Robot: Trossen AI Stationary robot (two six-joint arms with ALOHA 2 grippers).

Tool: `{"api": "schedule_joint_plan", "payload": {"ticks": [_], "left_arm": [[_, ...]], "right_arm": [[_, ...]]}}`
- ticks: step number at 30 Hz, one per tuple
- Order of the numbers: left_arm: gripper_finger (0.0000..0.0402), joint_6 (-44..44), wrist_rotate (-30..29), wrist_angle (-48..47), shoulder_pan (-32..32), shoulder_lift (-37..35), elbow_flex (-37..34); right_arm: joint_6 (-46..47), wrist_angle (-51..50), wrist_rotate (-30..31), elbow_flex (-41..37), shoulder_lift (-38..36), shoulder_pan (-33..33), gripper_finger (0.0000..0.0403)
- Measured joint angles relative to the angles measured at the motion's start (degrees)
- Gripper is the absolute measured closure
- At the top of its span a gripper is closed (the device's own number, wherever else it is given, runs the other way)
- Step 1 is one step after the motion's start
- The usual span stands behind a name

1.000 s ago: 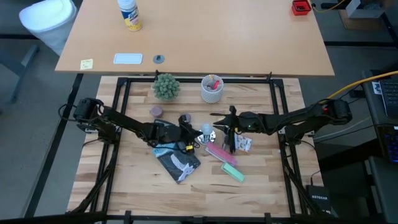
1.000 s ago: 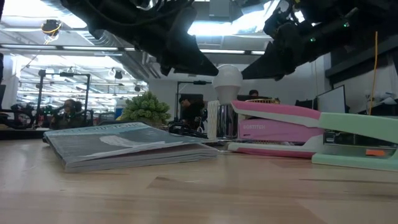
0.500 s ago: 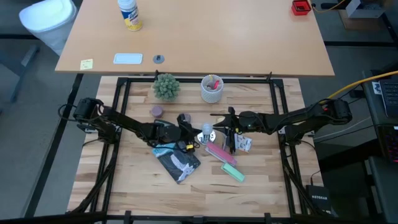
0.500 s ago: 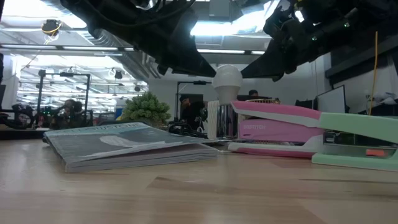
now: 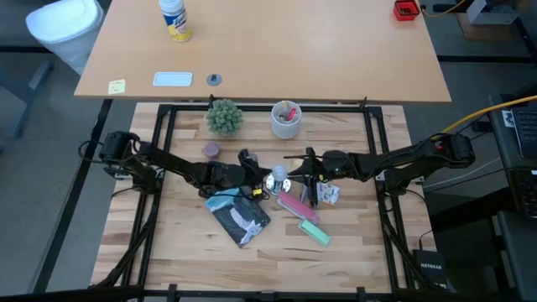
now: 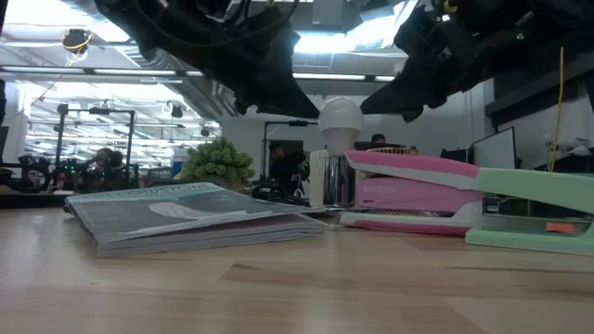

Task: Screw lightbulb
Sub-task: Insert the white lightbulb into the silver lamp

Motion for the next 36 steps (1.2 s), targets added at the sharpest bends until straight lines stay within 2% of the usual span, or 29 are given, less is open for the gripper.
{"api": "schedule_joint_plan", "payload": {"ticks": [5,10,15,19,24,30,36], "left_arm": [[0.0400,0.45,0.38,0.14,0.62,0.01,0.00],[0.0400,3.60,-3.79,-0.12,0.47,-0.44,0.00],[0.0400,4.79,-4.10,0.23,0.43,-2.34,0.04],[0.0400,4.68,-4.09,0.22,-0.38,-2.87,0.04],[0.0400,4.71,-0.68,0.11,-2.53,-2.87,0.04],[0.0400,4.49,7.46,-0.01,-3.40,-2.87,0.04],[0.0400,3.30,7.77,-0.11,-2.83,-1.98,0.07]], "right_arm": [[-0.02,0.24,-1.20,0.00,0.04,0.04,0.0347],[-0.44,0.15,-0.83,0.00,-0.29,0.04,0.0347],[-1.76,0.15,-0.17,0.00,-3.23,-0.01,0.0347],[-2.40,0.30,6.13,0.00,-5.96,-0.03,0.0347],[-3.67,0.49,14.75,0.01,-5.19,-0.07,0.0347],[-3.65,2.01,15.11,0.02,-0.17,-0.05,0.0347],[-3.52,4.89,14.30,0.03,3.10,-0.05,0.0347]]}}
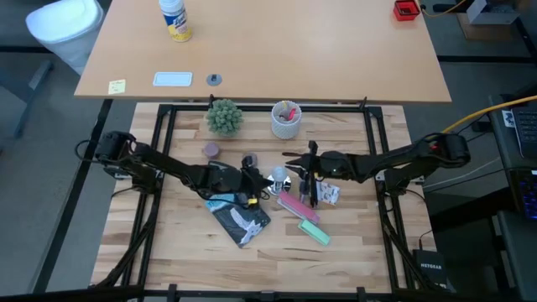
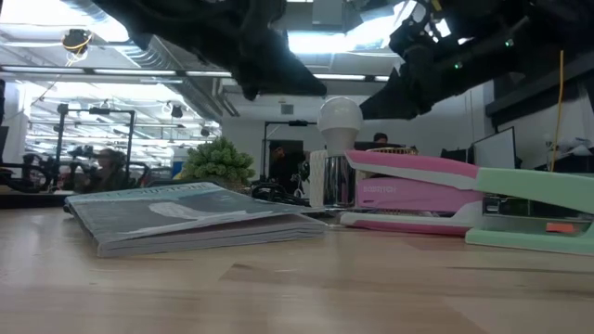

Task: Screw lightbulb
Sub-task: Insert the white lightbulb into the silver lamp

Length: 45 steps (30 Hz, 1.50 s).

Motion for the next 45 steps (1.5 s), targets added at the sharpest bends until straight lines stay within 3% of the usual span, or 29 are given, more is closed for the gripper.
{"api": "schedule_joint_plan", "payload": {"ticks": [6,15,34,45], "left_arm": [[0.0400,-0.39,-0.14,2.59,1.17,4.39,-0.02],[0.0400,-0.22,-3.87,2.80,0.95,4.78,-0.02],[0.0400,-4.39,-11.40,-1.89,1.20,4.83,-0.09],[0.0400,-4.63,-18.15,-9.31,0.20,1.81,-0.02]], "right_arm": [[0.52,-0.32,-0.20,0.02,0.40,0.00,0.0347],[0.73,-2.03,-1.73,0.02,0.38,0.00,0.0348],[2.01,-3.56,-14.34,0.02,0.40,0.15,0.0348],[1.97,-4.60,-13.27,0.02,-1.70,0.09,0.0364]]}}
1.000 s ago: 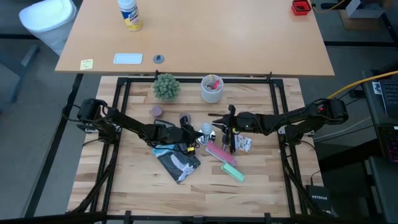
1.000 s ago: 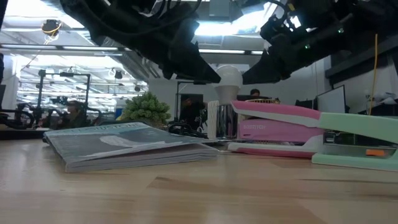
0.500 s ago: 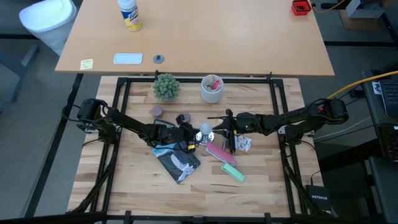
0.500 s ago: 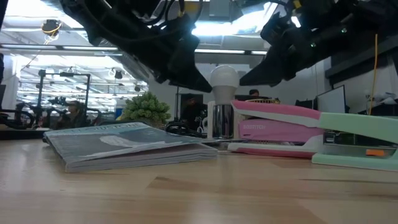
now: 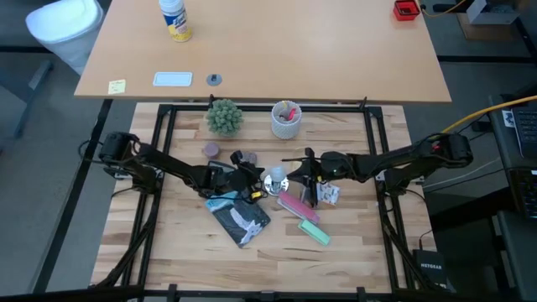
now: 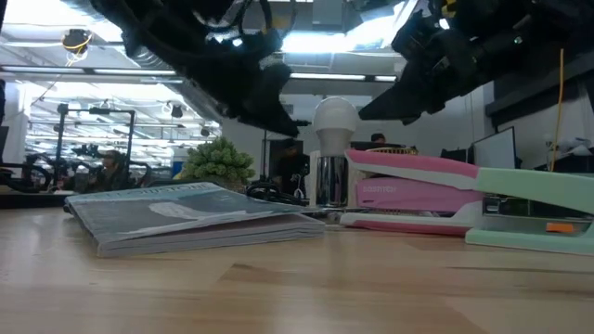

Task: Screw lightbulb
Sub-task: Insert the white lightbulb into the silver lamp

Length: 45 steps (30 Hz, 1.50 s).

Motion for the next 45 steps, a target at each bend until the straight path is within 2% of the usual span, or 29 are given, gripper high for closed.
{"api": "schedule_joint_plan", "payload": {"ticks": [5,10,14,19,27,34,41,45], "left_arm": [[0.0400,0.24,-0.57,-1.02,-1.66,-3.85,0.02],[0.0400,0.44,-0.58,-0.17,-3.60,-5.20,0.02],[0.0400,-0.09,4.12,1.31,-4.12,-4.68,0.08],[0.0400,-1.08,5.61,4.24,-3.87,-2.41,0.02],[0.0400,-1.01,5.72,7.09,-3.94,-0.65,0.00],[0.0400,-0.87,7.39,8.35,-3.61,-0.63,0.00],[0.0400,-0.98,7.62,8.36,-2.85,-0.63,0.00],[0.0400,-0.75,10.27,8.34,-2.78,-0.63,0.00]], "right_arm": [[-0.82,-3.23,3.62,0.00,-4.16,-0.02,0.0397],[-0.88,-2.41,10.57,0.00,-5.81,-0.04,0.0381],[-1.81,-2.16,13.24,0.00,-5.61,-0.07,0.0384],[-2.01,-2.08,12.74,-0.01,-5.15,-0.07,0.0398],[-1.99,-2.26,12.68,-0.02,-5.11,-0.09,0.0362],[-1.97,-2.21,12.66,-0.02,-5.03,-0.09,0.0357],[-1.95,4.08,11.39,-0.02,0.14,-0.09,0.0357],[-1.95,4.15,12.82,-0.02,2.03,-0.09,0.0357]]}}
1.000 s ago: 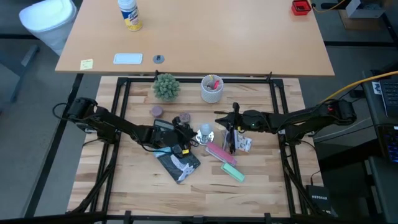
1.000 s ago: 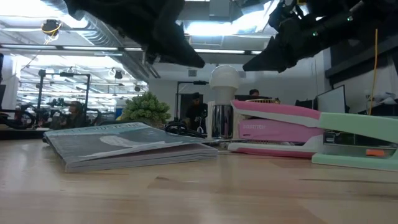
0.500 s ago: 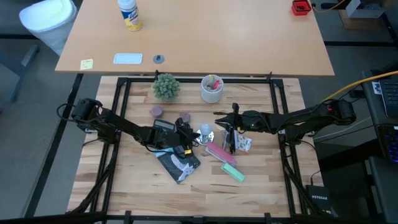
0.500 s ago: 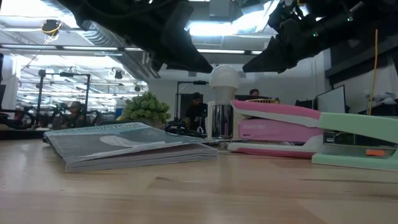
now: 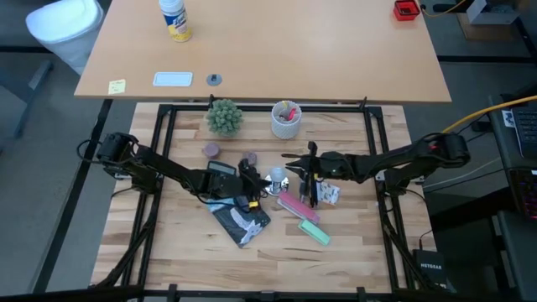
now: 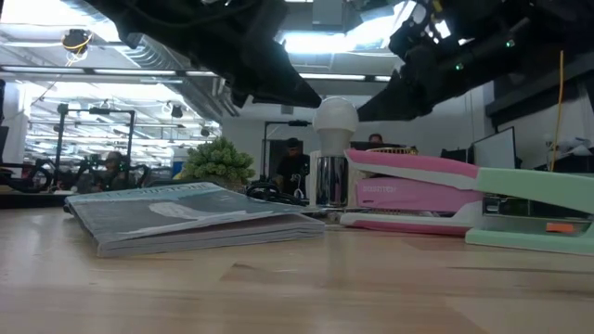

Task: Screw lightbulb
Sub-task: Insert the white lightbulb into the silver lamp

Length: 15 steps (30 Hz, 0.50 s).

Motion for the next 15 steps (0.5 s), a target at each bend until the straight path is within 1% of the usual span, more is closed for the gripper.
{"api": "schedule_joint_plan", "payload": {"ticks": [6,15], "left_arm": [[0.0400,1.02,1.22,-0.02,0.07,0.00,0.00],[0.0400,0.78,1.29,0.04,2.65,0.00,0.00]], "right_arm": [[0.00,0.09,0.03,0.00,0.75,0.00,0.0356],[0.04,-0.03,-4.26,0.00,0.75,-0.07,0.0356]]}}
